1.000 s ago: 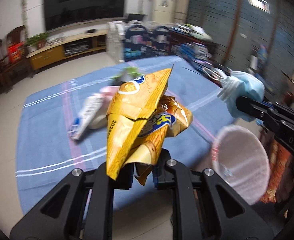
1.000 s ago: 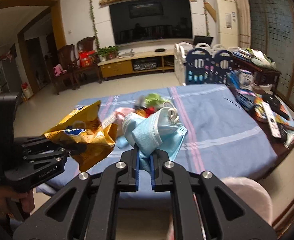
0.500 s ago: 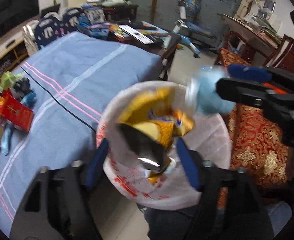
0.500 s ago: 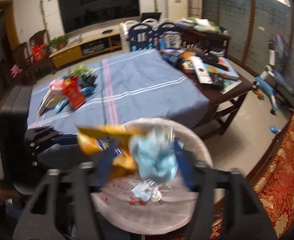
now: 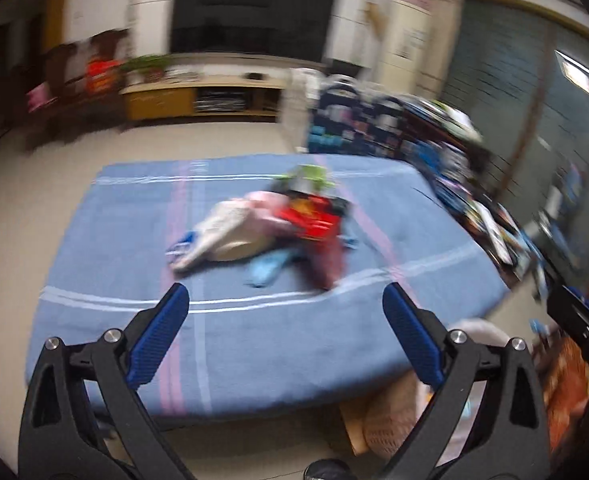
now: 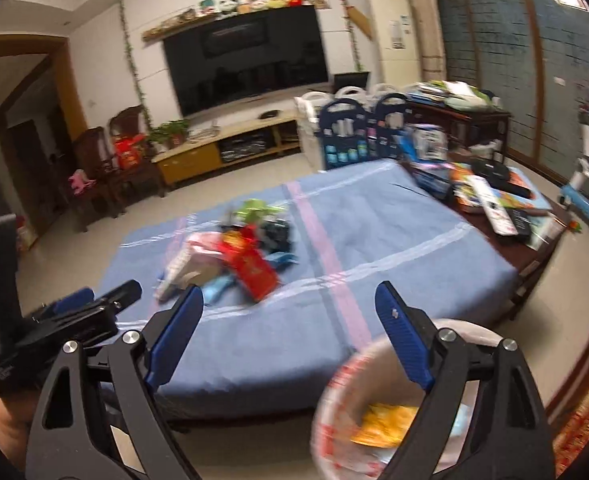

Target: Collect trash

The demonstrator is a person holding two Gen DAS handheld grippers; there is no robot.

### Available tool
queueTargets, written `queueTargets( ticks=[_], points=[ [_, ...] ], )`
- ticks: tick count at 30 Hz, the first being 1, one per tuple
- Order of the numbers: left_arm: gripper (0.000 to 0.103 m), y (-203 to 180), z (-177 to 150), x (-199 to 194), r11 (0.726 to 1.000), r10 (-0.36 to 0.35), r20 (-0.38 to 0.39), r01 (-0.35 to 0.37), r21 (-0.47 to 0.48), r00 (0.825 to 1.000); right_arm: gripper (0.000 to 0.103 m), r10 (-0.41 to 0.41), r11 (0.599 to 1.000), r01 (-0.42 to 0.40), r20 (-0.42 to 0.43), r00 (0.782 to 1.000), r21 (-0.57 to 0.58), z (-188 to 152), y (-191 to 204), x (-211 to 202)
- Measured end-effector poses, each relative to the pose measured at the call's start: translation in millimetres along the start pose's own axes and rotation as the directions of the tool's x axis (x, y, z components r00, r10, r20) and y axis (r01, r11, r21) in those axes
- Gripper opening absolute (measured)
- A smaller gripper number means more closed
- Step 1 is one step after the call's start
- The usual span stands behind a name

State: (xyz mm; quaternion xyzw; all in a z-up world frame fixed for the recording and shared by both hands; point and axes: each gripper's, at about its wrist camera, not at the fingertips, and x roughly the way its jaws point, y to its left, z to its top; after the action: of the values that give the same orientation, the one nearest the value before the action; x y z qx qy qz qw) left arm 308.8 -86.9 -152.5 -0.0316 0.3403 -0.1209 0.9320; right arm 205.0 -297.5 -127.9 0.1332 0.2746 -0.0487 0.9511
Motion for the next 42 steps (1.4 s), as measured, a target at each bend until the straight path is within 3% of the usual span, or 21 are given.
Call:
queueTargets(
  ticks=[4,10,11,13,23,42],
  points=[
    [0.097,49,13,-9,0.988,0.119,0.042,-0.114,-0.106,0.992,0.086,0.082,0.997,-0.082,0.024,0.996,-0.007,23,49,32],
    [0.097,75,19,-22,0.975,0.177,0.063,-0.167,-0.149,0.982,0.09,0.091,0.994,-0.085,0.096,0.991,-0.062,26,78,56],
    [0.097,77,20,-24,0.974,0.177,0.06,-0.167,-0.152,0.982,0.09,0.072,0.994,-0.065,0.092,0.993,-0.087,16,78,62],
    [0.097,77,19,-28,0.974,0.176,0.06,-0.165,-0.156,0.983,0.09,0.039,0.994,-0.041,-0.023,0.999,-0.1,8,77,79],
    [0.097,56,16,-13,0.982,0.179,0.028,-0.177,-0.063,0.983,0.09,0.051,0.991,-0.053,-0.024,0.998,-0.119,6,83,82],
    [0.097,51,13,-7,0.988,0.152,-0.004,-0.152,-0.037,0.988,0.09,0.041,0.993,-0.044,-0.033,0.999,-0.109,5,80,85]
  ],
)
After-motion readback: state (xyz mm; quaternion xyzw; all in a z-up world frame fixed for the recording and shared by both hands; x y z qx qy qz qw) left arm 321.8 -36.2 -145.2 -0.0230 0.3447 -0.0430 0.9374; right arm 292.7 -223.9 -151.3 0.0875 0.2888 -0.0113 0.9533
